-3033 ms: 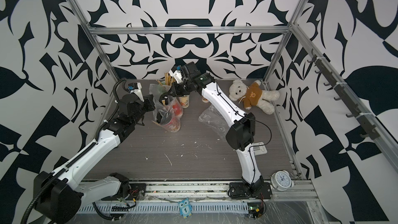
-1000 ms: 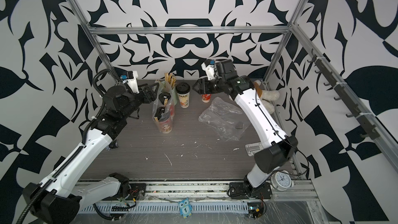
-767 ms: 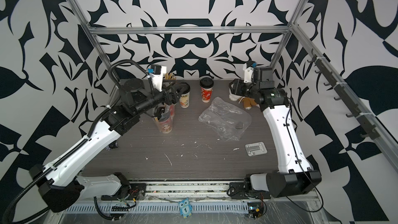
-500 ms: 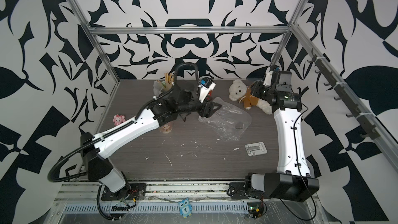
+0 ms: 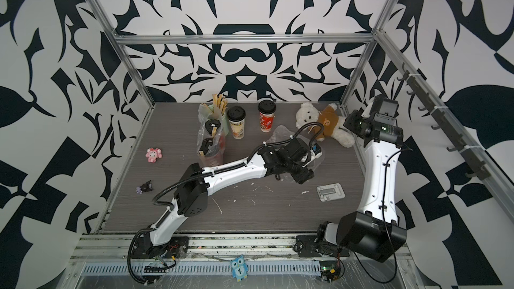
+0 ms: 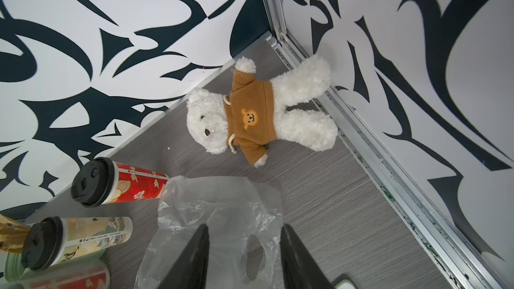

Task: Pack milk tea into plastic carrier bags
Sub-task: Pick up the plastic carrier bag from the center of the board.

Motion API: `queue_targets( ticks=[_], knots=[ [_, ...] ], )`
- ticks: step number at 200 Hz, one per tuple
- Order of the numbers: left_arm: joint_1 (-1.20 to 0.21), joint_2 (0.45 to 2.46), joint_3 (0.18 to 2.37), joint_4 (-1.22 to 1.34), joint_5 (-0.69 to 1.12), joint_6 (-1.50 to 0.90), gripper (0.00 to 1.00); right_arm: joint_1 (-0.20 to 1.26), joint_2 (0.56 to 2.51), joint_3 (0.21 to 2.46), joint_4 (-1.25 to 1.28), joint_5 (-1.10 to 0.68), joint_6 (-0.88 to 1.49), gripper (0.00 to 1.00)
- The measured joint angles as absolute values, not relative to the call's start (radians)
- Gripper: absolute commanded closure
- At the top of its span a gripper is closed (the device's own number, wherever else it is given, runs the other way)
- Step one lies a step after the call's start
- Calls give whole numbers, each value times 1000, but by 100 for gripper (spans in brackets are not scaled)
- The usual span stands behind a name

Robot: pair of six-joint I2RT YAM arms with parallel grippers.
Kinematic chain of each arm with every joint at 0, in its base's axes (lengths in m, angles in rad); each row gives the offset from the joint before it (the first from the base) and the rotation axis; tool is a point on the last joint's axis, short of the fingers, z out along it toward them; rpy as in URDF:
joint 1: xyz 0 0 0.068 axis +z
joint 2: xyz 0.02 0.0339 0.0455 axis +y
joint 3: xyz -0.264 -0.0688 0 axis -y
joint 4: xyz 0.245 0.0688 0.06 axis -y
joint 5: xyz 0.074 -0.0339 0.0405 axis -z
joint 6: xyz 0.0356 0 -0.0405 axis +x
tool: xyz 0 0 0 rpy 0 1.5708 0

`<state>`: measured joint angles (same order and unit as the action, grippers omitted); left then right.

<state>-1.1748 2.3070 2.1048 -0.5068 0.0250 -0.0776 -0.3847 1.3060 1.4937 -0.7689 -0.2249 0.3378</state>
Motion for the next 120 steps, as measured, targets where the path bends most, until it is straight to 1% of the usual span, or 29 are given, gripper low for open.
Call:
queue_targets(
  ticks=[48,91,120],
  knots=[
    [-1186,2475,2237,-498,-46,-98,35,-385,1257,1478,-762,-223,333,56],
    [-1185,2539,2259,-435,-138,-108,34,-385,1202,1478,-761,-223,329,56],
    [-1186,2591,2319,-410,-183,-104,34,-386,1172,1477,-758,-228,326,56]
  ],
)
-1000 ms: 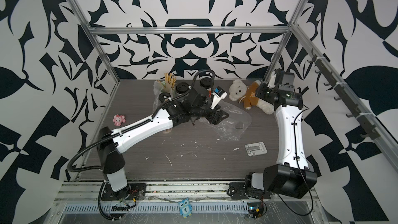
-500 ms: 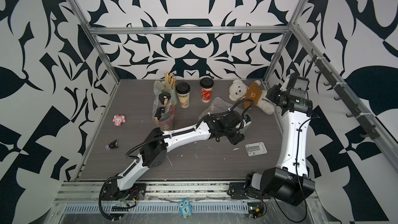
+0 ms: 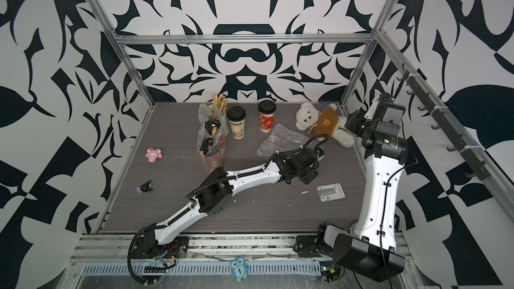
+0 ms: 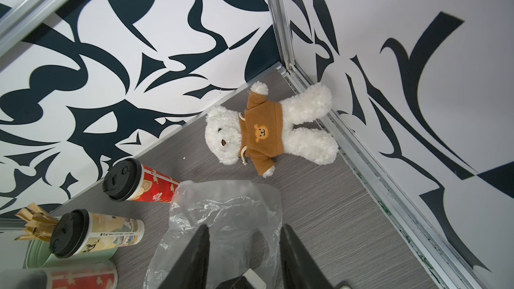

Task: Pack milk tea into plastic carrier bags
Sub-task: Pick up the plastic carrier bag from the center of the board.

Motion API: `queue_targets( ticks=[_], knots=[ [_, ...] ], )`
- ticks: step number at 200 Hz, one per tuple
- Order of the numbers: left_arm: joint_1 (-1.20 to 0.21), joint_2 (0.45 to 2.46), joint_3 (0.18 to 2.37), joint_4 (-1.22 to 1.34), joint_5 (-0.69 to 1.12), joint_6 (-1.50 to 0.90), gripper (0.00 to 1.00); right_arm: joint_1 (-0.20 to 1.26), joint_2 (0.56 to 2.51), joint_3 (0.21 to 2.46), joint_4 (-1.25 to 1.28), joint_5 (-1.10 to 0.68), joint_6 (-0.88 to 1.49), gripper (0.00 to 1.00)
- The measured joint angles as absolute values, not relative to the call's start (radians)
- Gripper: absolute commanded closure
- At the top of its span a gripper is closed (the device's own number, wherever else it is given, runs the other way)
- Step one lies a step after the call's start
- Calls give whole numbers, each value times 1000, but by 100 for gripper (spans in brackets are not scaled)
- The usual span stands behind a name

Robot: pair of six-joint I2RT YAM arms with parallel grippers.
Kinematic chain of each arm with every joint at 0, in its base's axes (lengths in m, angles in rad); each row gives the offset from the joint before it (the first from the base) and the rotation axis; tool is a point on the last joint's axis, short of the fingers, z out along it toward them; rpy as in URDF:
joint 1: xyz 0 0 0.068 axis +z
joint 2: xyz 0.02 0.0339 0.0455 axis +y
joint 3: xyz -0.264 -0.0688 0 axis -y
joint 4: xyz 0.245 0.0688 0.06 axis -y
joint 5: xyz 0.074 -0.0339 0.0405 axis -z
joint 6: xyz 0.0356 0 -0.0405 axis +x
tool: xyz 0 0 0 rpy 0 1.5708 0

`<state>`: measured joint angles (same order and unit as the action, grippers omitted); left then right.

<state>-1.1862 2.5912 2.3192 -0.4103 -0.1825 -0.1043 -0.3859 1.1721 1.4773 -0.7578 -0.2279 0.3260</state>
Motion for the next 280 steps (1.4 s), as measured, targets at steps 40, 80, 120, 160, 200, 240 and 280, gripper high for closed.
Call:
queue_targets(
  ticks=[40,80,120,160,200,240,280],
  knots=[
    [-1197,2606,2328,-372,-225,-79,35,-386,1164,1454,-749,-243,325,56],
    [-1210,2632,2363,-361,-240,-50,47,-386,1164,1445,-748,-257,325,56],
    [-1211,2678,2411,-398,-239,-44,65,-387,1164,1444,-742,-260,323,57],
    [-1210,2680,2411,-441,-231,-48,92,-387,1159,1438,-735,-266,323,59],
    [-1210,2661,2369,-445,-234,-56,100,-387,1145,1431,-734,-273,323,61],
    [-1209,2586,2273,-424,-247,-59,100,-387,1135,1430,-731,-276,322,64],
    [-1205,2509,2266,-378,-286,-55,100,-387,1131,1428,-727,-277,316,69]
  ],
)
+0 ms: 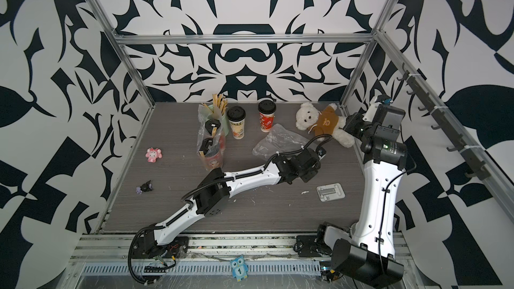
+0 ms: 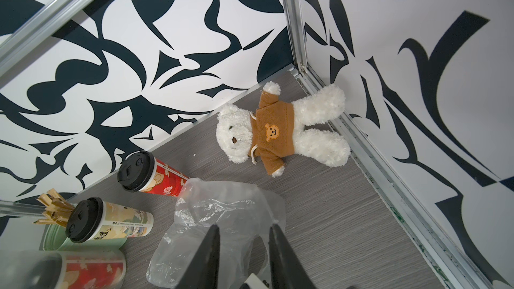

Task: Pack milk tea into plastic carrier bags
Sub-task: Pick up the plastic carrier bag from the center of the board.

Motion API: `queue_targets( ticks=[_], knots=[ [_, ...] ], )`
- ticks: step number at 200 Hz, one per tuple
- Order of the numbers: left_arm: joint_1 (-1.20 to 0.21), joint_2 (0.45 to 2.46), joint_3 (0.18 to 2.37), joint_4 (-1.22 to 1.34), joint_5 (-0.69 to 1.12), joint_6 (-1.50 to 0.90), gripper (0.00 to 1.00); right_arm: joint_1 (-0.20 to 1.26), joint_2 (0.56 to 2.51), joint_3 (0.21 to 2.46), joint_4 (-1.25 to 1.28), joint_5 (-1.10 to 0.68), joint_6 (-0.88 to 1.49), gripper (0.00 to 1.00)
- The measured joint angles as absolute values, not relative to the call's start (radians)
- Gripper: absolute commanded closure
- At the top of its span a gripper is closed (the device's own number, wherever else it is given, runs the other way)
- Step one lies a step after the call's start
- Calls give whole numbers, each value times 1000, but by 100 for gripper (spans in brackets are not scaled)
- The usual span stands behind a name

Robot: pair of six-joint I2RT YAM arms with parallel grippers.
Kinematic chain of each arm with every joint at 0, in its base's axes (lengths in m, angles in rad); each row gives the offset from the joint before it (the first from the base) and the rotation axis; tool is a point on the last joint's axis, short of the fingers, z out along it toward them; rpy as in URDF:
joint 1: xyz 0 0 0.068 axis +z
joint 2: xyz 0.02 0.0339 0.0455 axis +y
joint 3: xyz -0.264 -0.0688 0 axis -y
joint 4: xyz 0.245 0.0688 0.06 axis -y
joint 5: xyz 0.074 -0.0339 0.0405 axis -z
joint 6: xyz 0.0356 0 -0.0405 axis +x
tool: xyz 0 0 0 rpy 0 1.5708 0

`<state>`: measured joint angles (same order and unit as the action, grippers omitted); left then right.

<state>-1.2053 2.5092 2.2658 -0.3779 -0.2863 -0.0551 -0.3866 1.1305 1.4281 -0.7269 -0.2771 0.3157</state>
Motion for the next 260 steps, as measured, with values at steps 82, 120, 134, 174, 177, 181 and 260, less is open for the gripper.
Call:
queue_targets(
  ticks=[82,120,134,174,177,181,260],
  knots=[
    [-1203,2562,2430,-458,-292,11,38,-387,1131,1418,-720,-285,315,70],
    [-1203,2627,2435,-501,-287,41,30,-387,1131,1415,-720,-289,315,70],
    [-1200,2651,2435,-507,-280,43,28,-387,1131,1414,-720,-292,315,70],
    [-1188,2694,2436,-507,-260,33,26,-387,1131,1409,-719,-295,315,70],
    [-1187,2696,2436,-508,-259,30,27,-387,1131,1409,-720,-295,315,70],
    [-1185,2698,2436,-508,-256,28,29,-387,1131,1409,-720,-295,315,70],
    [-1151,2679,2383,-491,-235,-30,77,-387,1131,1404,-713,-300,316,71]
  ],
)
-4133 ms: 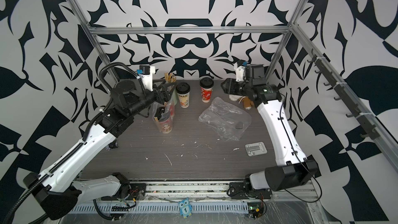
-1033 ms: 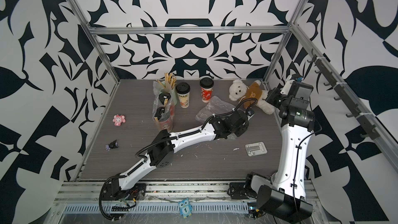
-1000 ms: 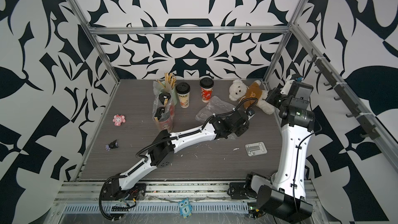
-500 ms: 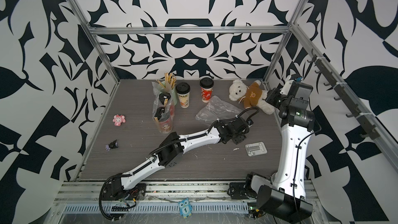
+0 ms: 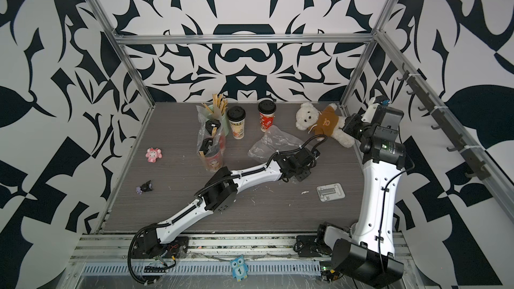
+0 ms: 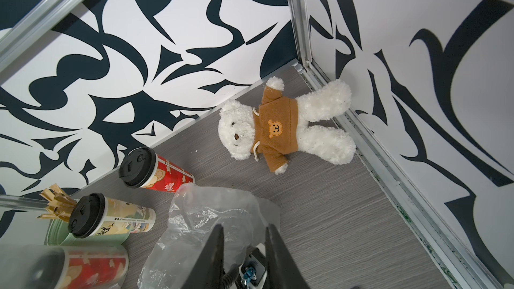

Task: Pack milk tea into plastic carrier bags
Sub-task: Pick up the plastic carrier bag from the center of the board.

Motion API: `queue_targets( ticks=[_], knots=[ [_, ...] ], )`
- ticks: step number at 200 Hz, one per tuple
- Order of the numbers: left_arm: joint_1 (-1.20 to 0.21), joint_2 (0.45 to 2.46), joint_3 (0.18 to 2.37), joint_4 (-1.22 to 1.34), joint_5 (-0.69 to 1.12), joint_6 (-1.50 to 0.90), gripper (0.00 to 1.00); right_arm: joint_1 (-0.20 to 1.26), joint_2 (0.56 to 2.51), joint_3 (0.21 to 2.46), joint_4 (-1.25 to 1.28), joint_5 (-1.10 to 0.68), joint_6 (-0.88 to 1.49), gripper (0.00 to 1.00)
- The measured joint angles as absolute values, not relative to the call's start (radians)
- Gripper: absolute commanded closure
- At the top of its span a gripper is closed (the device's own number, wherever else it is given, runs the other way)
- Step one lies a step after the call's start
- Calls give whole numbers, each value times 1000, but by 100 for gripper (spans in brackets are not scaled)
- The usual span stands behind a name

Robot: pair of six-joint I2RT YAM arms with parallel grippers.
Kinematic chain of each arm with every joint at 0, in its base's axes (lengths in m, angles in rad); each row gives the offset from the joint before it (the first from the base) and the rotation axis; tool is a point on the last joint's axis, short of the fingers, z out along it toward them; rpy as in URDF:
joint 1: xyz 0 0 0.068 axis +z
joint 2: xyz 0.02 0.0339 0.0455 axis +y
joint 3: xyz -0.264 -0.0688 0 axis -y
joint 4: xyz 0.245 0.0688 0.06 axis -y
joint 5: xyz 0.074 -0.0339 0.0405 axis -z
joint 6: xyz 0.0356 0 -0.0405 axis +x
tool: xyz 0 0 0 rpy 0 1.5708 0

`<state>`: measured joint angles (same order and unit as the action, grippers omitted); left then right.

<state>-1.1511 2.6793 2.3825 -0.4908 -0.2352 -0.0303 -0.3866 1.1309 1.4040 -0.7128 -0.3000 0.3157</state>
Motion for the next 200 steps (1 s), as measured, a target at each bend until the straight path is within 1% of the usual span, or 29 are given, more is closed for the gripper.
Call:
queue_targets(
  ticks=[9,19,28,34,45,52,64,74,79,102,107,131,176,200],
  knots=[
    [-1151,2666,2363,-491,-235,-30,77,-387,1131,1404,-713,-302,316,72],
    [-1151,2650,2340,-492,-234,-32,79,-387,1131,1403,-713,-304,316,72],
    [-1151,2637,2323,-493,-234,-32,79,-387,1131,1403,-713,-308,316,72],
    [-1151,2627,2312,-494,-234,-34,76,-387,1131,1402,-713,-310,316,72],
    [-1151,2610,2296,-495,-226,-29,64,-387,1131,1401,-712,-313,317,72],
    [-1151,2597,2284,-494,-221,-35,63,-387,1131,1400,-712,-315,319,72],
    [-1151,2578,2274,-497,-211,-43,67,-387,1131,1398,-712,-318,319,72],
    [-1151,2564,2270,-497,-203,-44,75,-387,1131,1397,-712,-319,319,72],
    [-1151,2557,2269,-496,-199,-51,78,-387,1131,1397,-712,-320,319,72],
    [-1151,2539,2269,-493,-180,-55,79,-387,1131,1397,-712,-322,319,72],
    [-1151,2539,2269,-493,-176,-57,80,-387,1131,1397,-712,-322,319,72],
    [-1151,2539,2269,-510,-159,-76,100,-387,1131,1397,-712,-322,319,72],
    [-1146,2534,2266,-527,-129,-92,100,-387,1131,1387,-709,-333,321,72],
    [-1135,2464,2196,-537,-86,-126,100,-387,1131,1374,-705,-359,326,75]
  ],
)
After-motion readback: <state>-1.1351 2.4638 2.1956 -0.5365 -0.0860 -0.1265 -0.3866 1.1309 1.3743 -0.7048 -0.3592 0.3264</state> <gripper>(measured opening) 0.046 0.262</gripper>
